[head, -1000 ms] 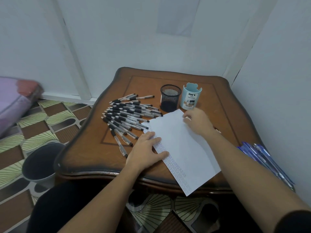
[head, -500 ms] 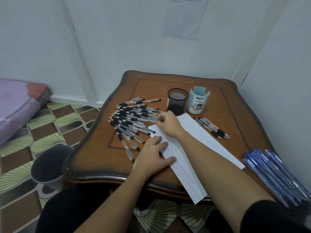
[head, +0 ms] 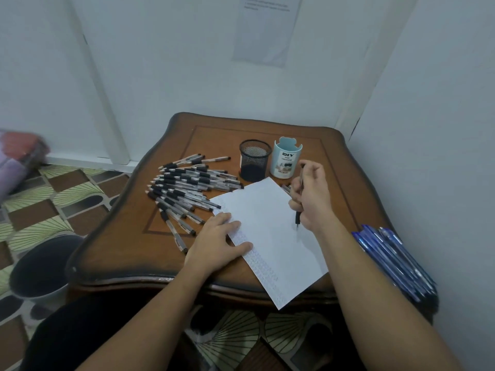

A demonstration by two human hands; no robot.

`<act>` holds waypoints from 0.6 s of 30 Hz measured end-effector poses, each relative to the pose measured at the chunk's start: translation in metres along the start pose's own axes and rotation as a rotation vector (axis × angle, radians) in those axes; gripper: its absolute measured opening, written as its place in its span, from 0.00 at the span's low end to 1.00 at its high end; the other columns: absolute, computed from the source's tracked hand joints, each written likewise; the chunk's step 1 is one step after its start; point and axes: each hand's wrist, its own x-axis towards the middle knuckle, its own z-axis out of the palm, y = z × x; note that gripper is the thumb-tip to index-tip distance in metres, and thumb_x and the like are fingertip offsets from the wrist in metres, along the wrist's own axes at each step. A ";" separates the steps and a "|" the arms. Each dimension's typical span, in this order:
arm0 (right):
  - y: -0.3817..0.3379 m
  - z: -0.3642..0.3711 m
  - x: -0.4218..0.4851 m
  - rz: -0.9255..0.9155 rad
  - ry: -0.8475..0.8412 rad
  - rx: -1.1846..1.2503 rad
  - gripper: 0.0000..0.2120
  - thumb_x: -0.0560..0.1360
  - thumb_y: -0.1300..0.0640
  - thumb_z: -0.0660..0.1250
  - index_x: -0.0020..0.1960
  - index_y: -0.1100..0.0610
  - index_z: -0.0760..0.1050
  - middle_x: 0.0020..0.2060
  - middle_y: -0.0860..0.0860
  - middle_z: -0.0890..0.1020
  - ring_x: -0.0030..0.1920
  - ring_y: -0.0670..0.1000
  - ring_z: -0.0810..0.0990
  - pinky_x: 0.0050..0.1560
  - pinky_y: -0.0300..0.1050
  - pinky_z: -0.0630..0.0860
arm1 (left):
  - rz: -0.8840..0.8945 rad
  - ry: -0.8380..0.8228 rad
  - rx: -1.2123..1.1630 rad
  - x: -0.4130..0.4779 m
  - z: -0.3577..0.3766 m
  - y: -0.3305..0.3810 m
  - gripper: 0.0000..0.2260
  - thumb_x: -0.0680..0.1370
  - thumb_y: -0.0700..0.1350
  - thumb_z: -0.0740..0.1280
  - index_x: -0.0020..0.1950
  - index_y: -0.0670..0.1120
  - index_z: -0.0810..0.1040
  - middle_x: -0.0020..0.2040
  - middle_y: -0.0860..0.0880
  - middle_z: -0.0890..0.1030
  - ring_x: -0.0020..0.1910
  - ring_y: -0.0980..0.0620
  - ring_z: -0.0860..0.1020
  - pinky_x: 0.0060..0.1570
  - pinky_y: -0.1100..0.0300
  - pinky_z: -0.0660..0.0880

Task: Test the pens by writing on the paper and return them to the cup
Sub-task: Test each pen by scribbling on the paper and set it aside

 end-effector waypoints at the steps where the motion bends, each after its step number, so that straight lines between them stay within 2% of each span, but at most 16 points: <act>1: -0.001 -0.003 -0.007 -0.005 -0.024 -0.008 0.11 0.81 0.44 0.58 0.54 0.52 0.69 0.29 0.49 0.68 0.24 0.45 0.57 0.24 0.36 0.55 | 0.000 -0.002 0.004 -0.001 0.000 0.000 0.31 0.73 0.65 0.67 0.72 0.53 0.71 0.77 0.53 0.62 0.76 0.53 0.55 0.74 0.51 0.57; 3: -0.001 -0.010 -0.018 -0.025 -0.066 -0.032 0.13 0.78 0.45 0.64 0.50 0.53 0.68 0.26 0.47 0.68 0.24 0.46 0.56 0.23 0.35 0.54 | 0.016 -0.005 0.032 -0.002 0.000 0.002 0.31 0.75 0.64 0.66 0.73 0.52 0.70 0.77 0.52 0.62 0.76 0.53 0.55 0.75 0.52 0.56; 5: -0.001 -0.017 -0.026 -0.041 -0.074 -0.088 0.08 0.79 0.53 0.67 0.49 0.56 0.70 0.24 0.48 0.68 0.25 0.47 0.57 0.23 0.36 0.56 | 0.044 -0.007 0.073 -0.005 0.000 0.003 0.30 0.76 0.64 0.64 0.75 0.51 0.68 0.78 0.52 0.61 0.77 0.53 0.54 0.75 0.53 0.53; 6: 0.000 -0.019 -0.029 -0.036 -0.064 -0.117 0.05 0.80 0.57 0.66 0.51 0.58 0.72 0.24 0.49 0.68 0.25 0.48 0.58 0.23 0.37 0.57 | 0.057 -0.004 0.091 -0.006 0.000 0.004 0.30 0.77 0.63 0.63 0.75 0.50 0.67 0.78 0.51 0.60 0.77 0.53 0.54 0.75 0.54 0.52; 8: 0.001 -0.024 -0.036 0.006 -0.031 -0.107 0.08 0.83 0.58 0.61 0.56 0.62 0.74 0.25 0.51 0.68 0.26 0.50 0.65 0.25 0.41 0.67 | 0.080 0.010 0.108 -0.009 0.000 0.005 0.30 0.78 0.63 0.62 0.76 0.50 0.66 0.78 0.51 0.60 0.77 0.53 0.53 0.74 0.56 0.51; 10: 0.004 -0.029 -0.042 0.074 -0.032 -0.008 0.14 0.84 0.54 0.56 0.53 0.62 0.76 0.30 0.54 0.75 0.33 0.51 0.75 0.39 0.48 0.78 | 0.091 0.029 0.099 -0.011 0.000 0.005 0.30 0.78 0.63 0.62 0.75 0.49 0.67 0.78 0.52 0.61 0.77 0.54 0.54 0.74 0.57 0.52; 11: 0.006 -0.031 -0.045 0.109 -0.032 0.004 0.19 0.85 0.50 0.53 0.49 0.62 0.77 0.33 0.54 0.77 0.37 0.51 0.76 0.45 0.50 0.78 | 0.096 0.039 0.091 -0.013 -0.001 0.005 0.31 0.77 0.65 0.61 0.75 0.49 0.68 0.77 0.51 0.62 0.77 0.54 0.55 0.74 0.57 0.53; 13: 0.013 -0.040 -0.051 0.154 -0.038 -0.027 0.27 0.83 0.42 0.48 0.46 0.61 0.77 0.32 0.55 0.76 0.35 0.52 0.73 0.42 0.49 0.74 | 0.100 0.052 0.084 -0.018 -0.002 0.007 0.36 0.73 0.69 0.56 0.73 0.48 0.70 0.77 0.51 0.63 0.76 0.53 0.57 0.73 0.58 0.54; 15: 0.019 -0.047 -0.058 0.177 -0.087 -0.086 0.29 0.82 0.41 0.47 0.52 0.61 0.79 0.30 0.56 0.79 0.33 0.53 0.76 0.37 0.46 0.72 | 0.099 0.066 0.073 -0.024 -0.003 0.008 0.41 0.69 0.72 0.52 0.72 0.48 0.72 0.76 0.50 0.64 0.76 0.53 0.58 0.72 0.59 0.55; 18: 0.032 -0.054 -0.064 0.191 -0.153 -0.190 0.25 0.82 0.44 0.52 0.53 0.60 0.81 0.43 0.58 0.86 0.41 0.53 0.84 0.35 0.42 0.76 | 0.107 0.093 0.063 -0.034 -0.003 0.004 0.43 0.68 0.72 0.48 0.73 0.47 0.71 0.76 0.50 0.64 0.76 0.53 0.57 0.71 0.61 0.53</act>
